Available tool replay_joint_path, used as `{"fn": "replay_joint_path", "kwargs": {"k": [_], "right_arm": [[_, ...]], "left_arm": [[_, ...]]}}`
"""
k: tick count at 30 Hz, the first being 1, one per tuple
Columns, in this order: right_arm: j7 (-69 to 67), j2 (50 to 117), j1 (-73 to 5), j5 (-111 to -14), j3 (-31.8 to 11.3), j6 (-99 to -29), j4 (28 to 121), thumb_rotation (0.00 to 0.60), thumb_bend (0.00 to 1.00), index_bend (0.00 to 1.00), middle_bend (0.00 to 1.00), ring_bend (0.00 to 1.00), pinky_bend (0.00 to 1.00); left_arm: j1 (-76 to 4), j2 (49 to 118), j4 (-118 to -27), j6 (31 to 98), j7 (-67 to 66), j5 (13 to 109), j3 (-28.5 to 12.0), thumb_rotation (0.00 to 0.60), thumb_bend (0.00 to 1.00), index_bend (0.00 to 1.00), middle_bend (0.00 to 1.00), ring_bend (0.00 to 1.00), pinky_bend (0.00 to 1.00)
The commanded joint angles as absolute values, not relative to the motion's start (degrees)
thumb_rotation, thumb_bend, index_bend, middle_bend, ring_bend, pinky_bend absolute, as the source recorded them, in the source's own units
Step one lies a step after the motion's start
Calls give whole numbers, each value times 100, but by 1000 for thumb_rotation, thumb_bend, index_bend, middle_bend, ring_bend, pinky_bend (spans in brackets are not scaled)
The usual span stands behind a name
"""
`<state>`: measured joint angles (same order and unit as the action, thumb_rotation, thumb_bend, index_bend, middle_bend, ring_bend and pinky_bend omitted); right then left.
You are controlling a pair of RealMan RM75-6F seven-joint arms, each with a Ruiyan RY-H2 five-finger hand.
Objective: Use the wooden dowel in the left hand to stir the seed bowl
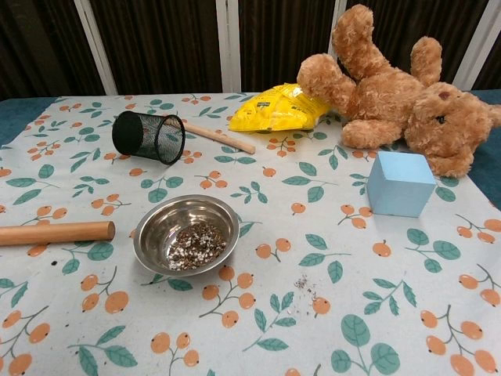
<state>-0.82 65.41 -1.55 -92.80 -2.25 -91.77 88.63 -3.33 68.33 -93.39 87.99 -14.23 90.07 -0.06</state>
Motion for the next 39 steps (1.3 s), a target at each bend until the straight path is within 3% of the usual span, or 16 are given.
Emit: {"fn": "replay_joint_path", "kwargs": {"k": [1,15,22,27,31,39], "right_arm": [[-90,6539,-157,-9285,-225,-9180,8868,600,299,0,0,0,0],[-105,6555,-178,-9273,-229,-9140,8897,600,298,0,0,0,0],[-188,6542,-192,-9257,-231,-9110,8882,600,299,0,0,0,0],[-235,6527,-188,-9265,-225,-9119,8901,600,299,0,0,0,0],[-248,6525,-187,-9258,-220,-9110,8903,600,299,0,0,0,0],[-353,6496,-166,-9242,-217,-9132,8908,600,298,0,0,0,0]], "left_arm": [[-335,6829,-9344,8789,-1427,8998,-7,600,108,0,0,0,0],[-475,6732,-9669,8356,-1548,8626,-74,600,107,0,0,0,0],[-797,6697,-10131,7865,-2462,8107,-301,600,119,26,4,0,0],[-1166,6940,-10518,7446,-3296,7379,-601,600,187,230,187,0,0],[-1439,7234,-10669,7264,-3898,6845,-780,600,280,296,325,0,0],[-1861,7920,-10564,7180,-4864,6002,-939,600,383,360,338,0,0]]}}
